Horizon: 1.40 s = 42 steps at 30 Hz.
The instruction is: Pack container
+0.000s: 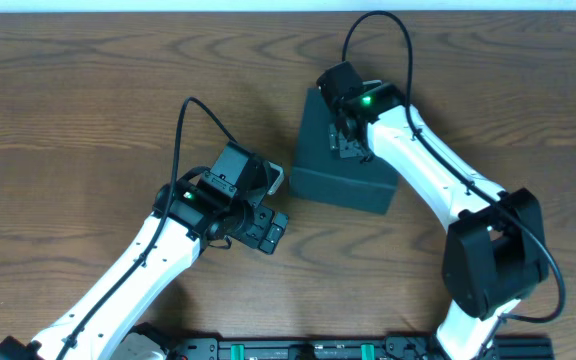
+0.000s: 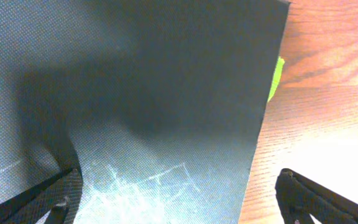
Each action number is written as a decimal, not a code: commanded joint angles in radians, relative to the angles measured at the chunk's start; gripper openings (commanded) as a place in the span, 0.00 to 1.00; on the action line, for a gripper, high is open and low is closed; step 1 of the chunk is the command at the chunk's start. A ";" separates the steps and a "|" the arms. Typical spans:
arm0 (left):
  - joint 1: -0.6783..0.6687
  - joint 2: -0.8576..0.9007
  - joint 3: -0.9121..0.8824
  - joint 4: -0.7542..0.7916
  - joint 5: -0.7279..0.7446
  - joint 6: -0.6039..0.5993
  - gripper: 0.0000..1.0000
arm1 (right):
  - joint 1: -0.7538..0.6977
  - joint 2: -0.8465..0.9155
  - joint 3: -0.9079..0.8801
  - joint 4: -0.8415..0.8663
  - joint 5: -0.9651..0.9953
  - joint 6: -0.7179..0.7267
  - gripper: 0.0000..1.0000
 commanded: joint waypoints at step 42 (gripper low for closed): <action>-0.036 0.336 -0.214 0.732 -0.137 -0.014 0.95 | 0.061 0.056 -0.021 0.013 -0.126 0.078 0.99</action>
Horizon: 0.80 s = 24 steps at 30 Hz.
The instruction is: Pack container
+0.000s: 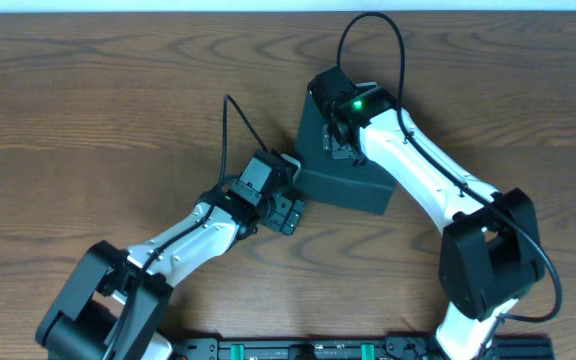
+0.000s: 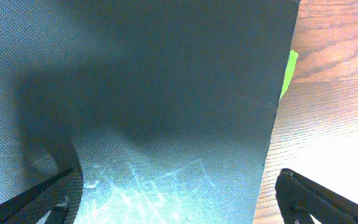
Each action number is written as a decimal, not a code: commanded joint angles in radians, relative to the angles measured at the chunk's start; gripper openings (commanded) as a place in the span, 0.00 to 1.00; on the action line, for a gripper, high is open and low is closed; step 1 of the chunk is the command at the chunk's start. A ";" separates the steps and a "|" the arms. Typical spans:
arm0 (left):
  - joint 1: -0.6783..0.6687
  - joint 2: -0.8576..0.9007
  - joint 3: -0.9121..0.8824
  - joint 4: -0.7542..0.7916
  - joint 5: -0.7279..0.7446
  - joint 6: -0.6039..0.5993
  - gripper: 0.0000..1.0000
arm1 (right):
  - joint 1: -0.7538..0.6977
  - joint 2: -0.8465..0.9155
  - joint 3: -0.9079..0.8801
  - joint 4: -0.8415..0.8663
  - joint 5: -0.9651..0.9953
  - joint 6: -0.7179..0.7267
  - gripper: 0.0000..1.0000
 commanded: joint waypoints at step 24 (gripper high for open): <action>0.002 0.085 -0.004 0.250 -0.122 -0.019 0.95 | 0.031 0.051 -0.021 -0.006 -0.126 0.009 0.99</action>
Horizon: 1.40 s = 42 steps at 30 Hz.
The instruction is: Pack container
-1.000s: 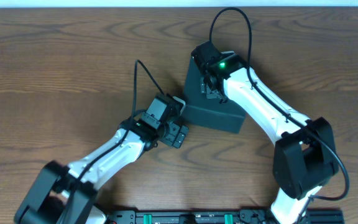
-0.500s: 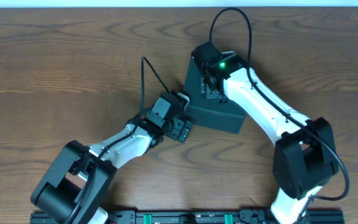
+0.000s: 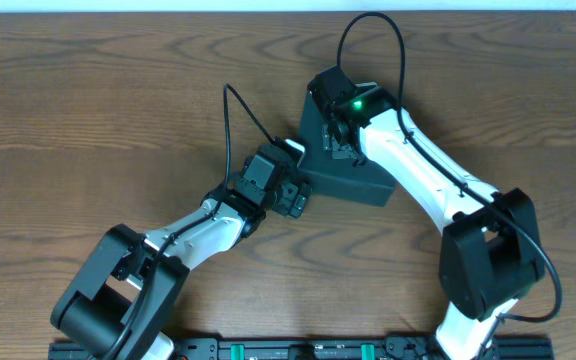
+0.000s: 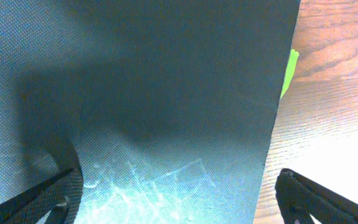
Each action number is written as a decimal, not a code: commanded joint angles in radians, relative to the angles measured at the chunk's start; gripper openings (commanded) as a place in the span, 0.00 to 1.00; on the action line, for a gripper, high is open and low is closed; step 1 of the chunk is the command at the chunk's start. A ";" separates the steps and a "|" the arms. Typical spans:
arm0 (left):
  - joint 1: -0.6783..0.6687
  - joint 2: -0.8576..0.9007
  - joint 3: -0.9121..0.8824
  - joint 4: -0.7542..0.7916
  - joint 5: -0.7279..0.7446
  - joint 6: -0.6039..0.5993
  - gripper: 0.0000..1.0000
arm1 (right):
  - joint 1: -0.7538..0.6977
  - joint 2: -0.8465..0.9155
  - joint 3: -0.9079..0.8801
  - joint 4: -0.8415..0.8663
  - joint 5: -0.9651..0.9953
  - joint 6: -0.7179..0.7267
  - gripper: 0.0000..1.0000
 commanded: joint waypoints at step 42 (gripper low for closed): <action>0.021 -0.209 0.004 -0.011 -0.080 -0.015 0.95 | 0.009 -0.154 -0.019 -0.180 -0.056 0.042 0.99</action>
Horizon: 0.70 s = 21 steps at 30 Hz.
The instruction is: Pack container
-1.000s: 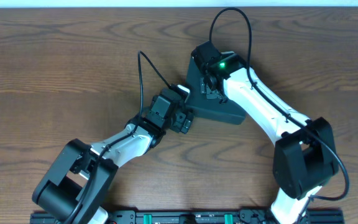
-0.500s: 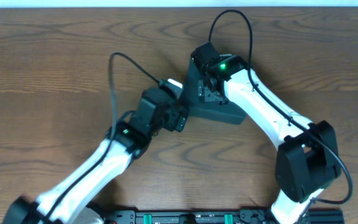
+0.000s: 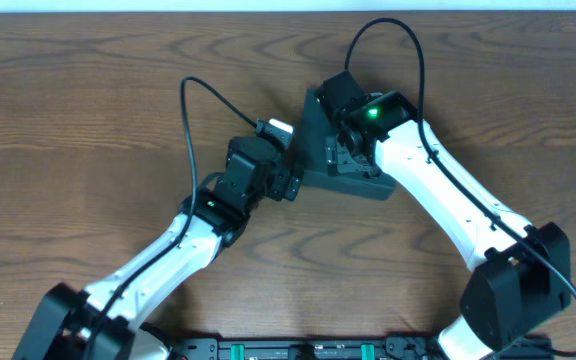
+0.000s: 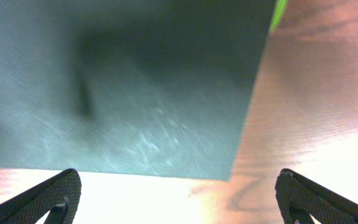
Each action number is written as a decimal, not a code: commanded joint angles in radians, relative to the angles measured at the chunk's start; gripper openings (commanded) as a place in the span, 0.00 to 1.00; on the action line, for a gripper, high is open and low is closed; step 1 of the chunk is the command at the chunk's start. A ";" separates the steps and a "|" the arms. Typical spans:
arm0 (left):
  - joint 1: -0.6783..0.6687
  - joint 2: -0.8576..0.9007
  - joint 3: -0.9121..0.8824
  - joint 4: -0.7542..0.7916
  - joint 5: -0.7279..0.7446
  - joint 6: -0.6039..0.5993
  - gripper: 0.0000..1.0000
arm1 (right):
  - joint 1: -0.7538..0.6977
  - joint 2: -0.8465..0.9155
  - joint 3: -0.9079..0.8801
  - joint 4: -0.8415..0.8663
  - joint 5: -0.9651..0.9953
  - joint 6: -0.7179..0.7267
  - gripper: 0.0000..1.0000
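The dark grey container (image 3: 313,135) lies in the middle of the table, mostly hidden under my right arm. My right gripper (image 3: 346,158) hovers over it, and the right wrist view shows its fingers (image 4: 61,193) spread wide with nothing between them. The container's flat top (image 4: 123,81) fills the upper part of that view, its near edge just ahead of the fingertips. A lime-green sliver (image 4: 279,11) peeks past its far right edge. My left gripper (image 3: 280,180) sits against the container's left side, with a small white piece (image 3: 277,128) just beyond it. Its jaws are hidden.
Wood-grain table (image 3: 88,100) stretches to the left and right of the container. Black cables loop up from both wrists. A black rail (image 3: 308,350) runs along the table's front edge between the arm bases.
My right gripper has drawn back, so the container's near edge and bare table now show ahead of its fingers. My left gripper has shifted farther up along the container's left side; the white piece went with it.
My left gripper began well left of the container with the white piece beside it. It was then at the container's lower left corner, then pressed to its left side, and now higher along it. My right gripper stayed open above the container throughout, lately drawn back.
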 commanded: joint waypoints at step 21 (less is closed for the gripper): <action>0.003 0.202 0.008 0.036 0.086 -0.041 0.95 | -0.210 -0.018 -0.003 -0.086 0.028 0.063 0.99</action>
